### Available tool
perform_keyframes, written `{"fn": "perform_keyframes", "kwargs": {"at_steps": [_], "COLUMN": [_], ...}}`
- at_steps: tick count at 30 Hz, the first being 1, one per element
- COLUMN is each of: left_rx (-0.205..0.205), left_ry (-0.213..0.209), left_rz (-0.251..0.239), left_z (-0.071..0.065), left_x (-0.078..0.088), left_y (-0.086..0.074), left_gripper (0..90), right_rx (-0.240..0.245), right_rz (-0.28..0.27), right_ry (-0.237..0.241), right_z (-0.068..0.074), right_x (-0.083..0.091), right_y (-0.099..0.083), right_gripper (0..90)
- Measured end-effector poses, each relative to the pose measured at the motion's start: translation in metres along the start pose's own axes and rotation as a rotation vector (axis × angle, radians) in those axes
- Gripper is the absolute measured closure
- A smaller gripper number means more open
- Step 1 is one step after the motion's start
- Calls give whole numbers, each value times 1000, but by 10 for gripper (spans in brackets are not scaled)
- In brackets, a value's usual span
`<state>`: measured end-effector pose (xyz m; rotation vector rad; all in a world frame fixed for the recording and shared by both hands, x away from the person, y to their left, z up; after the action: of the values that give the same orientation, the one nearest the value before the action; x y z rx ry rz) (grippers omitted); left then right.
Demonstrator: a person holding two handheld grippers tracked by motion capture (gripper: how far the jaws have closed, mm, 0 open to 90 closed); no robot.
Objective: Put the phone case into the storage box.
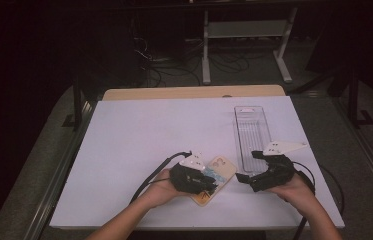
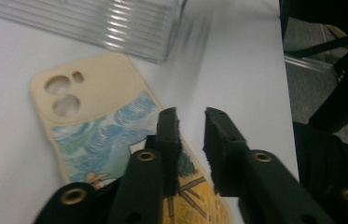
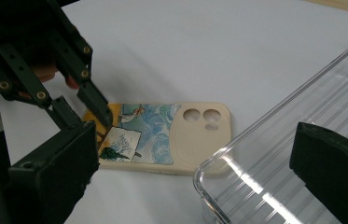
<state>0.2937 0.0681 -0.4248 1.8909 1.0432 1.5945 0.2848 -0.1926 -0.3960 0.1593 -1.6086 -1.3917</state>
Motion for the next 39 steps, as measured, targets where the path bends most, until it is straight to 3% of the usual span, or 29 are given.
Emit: {"fn": "perform_keyframes", "kwargs": {"at_steps": [3,6,7,17,20,30,33,39], "left_rx": [-15,-31,-16,-58,-50,-46,-54,-31], "left_ry": [-8,-10,-14,-16,-3,19,38,78], "left_rz": [17,38,39,116,127,134,142,141], "left_z": [-1,-3,-5,-14,-16,-14,-13,-5], "left_x": [-5,-9,-11,-34,-38,-35,-32,-24], "left_y": [-1,-1,-2,-8,-10,-11,-11,-15], "left_gripper": [870,895,896,898,898,899,899,899], "right_rx": [13,4,4,5,2,1,2,2], "right_rz": [-7,-1,0,1,4,0,2,5], "right_ry": [4,5,4,5,6,4,4,5], "right_z": [0,0,1,1,1,0,0,1], "right_x": [-1,-1,-1,-1,-1,0,0,-1], "right_y": [0,0,0,0,0,0,-1,-1], "right_gripper": [9,9,9,9,9,9,9,9]}}
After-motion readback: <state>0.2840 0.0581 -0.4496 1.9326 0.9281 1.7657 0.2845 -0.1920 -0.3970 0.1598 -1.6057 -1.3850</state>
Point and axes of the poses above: each handheld gripper's, and its own axes: x roughly backward along the jaws, y roughly out of its top, z roughly to its left, the point moved 1 cm from there along -x, roughly forward along the jaws, and after that the axes turned 5 degrees about -y, right-handed, at the moved point
